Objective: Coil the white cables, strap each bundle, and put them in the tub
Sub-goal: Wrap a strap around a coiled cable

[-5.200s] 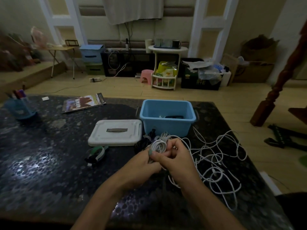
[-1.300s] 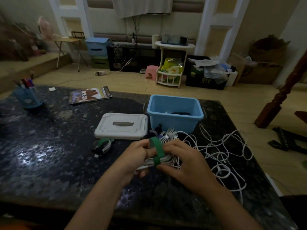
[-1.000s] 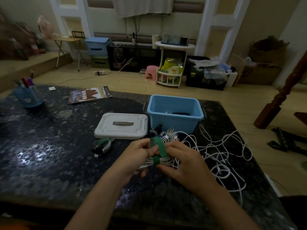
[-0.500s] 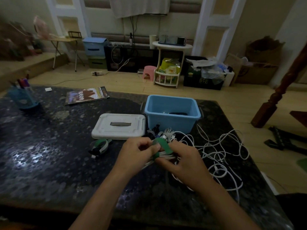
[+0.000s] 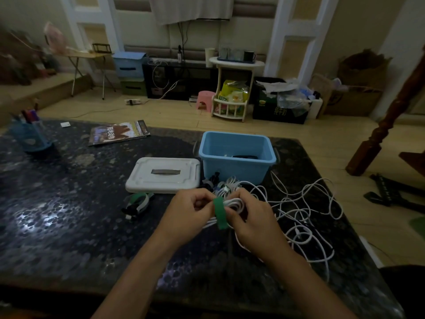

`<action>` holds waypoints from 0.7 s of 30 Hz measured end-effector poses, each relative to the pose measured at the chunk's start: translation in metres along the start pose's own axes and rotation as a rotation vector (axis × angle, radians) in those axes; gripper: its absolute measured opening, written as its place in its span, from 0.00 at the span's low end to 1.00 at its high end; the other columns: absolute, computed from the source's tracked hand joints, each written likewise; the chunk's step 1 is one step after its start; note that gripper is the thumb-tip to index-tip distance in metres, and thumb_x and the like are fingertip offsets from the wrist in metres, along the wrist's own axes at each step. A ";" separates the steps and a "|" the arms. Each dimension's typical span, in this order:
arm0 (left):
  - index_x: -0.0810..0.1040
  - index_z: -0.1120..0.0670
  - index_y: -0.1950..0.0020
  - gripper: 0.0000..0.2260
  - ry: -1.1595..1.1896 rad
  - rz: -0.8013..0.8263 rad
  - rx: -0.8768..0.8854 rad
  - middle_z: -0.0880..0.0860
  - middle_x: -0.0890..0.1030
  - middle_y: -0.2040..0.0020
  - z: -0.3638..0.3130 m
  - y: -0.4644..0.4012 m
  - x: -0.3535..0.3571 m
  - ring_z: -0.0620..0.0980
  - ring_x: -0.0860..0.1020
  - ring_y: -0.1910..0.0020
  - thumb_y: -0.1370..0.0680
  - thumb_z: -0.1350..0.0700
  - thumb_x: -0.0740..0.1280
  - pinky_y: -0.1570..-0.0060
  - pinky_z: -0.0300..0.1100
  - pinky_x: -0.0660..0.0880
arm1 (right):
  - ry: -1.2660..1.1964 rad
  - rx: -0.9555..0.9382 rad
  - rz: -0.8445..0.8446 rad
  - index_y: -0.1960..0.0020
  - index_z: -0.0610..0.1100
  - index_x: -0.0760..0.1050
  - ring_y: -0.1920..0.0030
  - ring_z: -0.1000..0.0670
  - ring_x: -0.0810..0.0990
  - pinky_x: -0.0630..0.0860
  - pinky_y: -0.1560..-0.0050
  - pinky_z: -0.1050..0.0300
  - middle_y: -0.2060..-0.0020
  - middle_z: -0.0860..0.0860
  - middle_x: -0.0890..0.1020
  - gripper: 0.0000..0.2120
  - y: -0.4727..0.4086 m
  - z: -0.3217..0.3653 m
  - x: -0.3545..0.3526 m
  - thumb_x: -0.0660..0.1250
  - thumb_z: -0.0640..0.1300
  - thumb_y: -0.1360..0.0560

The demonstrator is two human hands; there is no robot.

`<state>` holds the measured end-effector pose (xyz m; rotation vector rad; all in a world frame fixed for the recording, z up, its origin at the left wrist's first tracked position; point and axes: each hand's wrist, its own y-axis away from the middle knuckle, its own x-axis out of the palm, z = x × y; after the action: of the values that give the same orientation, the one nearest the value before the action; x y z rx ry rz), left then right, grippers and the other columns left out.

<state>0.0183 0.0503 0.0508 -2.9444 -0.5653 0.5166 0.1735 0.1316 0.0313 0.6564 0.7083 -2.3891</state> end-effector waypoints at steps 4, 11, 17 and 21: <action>0.83 0.59 0.56 0.03 0.017 0.017 -0.043 0.59 0.85 0.60 0.004 -0.001 -0.002 0.56 0.83 0.60 0.23 0.63 0.71 0.51 0.56 0.80 | -0.002 0.029 0.000 0.52 0.52 0.74 0.62 0.59 0.79 0.70 0.64 0.68 0.62 0.56 0.81 0.06 0.000 0.003 0.003 0.70 0.51 0.23; 0.77 0.59 0.60 0.07 0.120 -0.048 -0.189 0.52 0.81 0.68 0.003 -0.002 0.003 0.48 0.79 0.66 0.22 0.61 0.70 0.62 0.45 0.77 | -0.263 0.035 0.197 0.40 0.59 0.72 0.45 0.57 0.81 0.79 0.45 0.55 0.44 0.58 0.80 0.19 0.001 0.002 -0.006 0.74 0.45 0.25; 0.69 0.60 0.60 0.10 0.276 -0.017 -0.271 0.58 0.80 0.70 -0.006 0.000 0.003 0.59 0.80 0.73 0.21 0.61 0.68 0.74 0.48 0.80 | -0.120 -0.086 0.073 0.45 0.55 0.79 0.45 0.55 0.80 0.79 0.46 0.52 0.48 0.59 0.80 0.20 -0.001 -0.005 -0.011 0.80 0.43 0.32; 0.71 0.58 0.62 0.12 0.192 -0.019 -0.239 0.52 0.79 0.73 -0.008 0.001 0.001 0.50 0.79 0.74 0.20 0.61 0.68 0.76 0.39 0.75 | -0.046 -0.150 0.002 0.45 0.54 0.81 0.46 0.57 0.81 0.79 0.46 0.55 0.50 0.60 0.82 0.16 -0.002 -0.005 -0.009 0.78 0.52 0.31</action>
<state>0.0218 0.0494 0.0575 -3.1591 -0.6742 0.1709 0.1804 0.1390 0.0334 0.5374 0.8568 -2.3140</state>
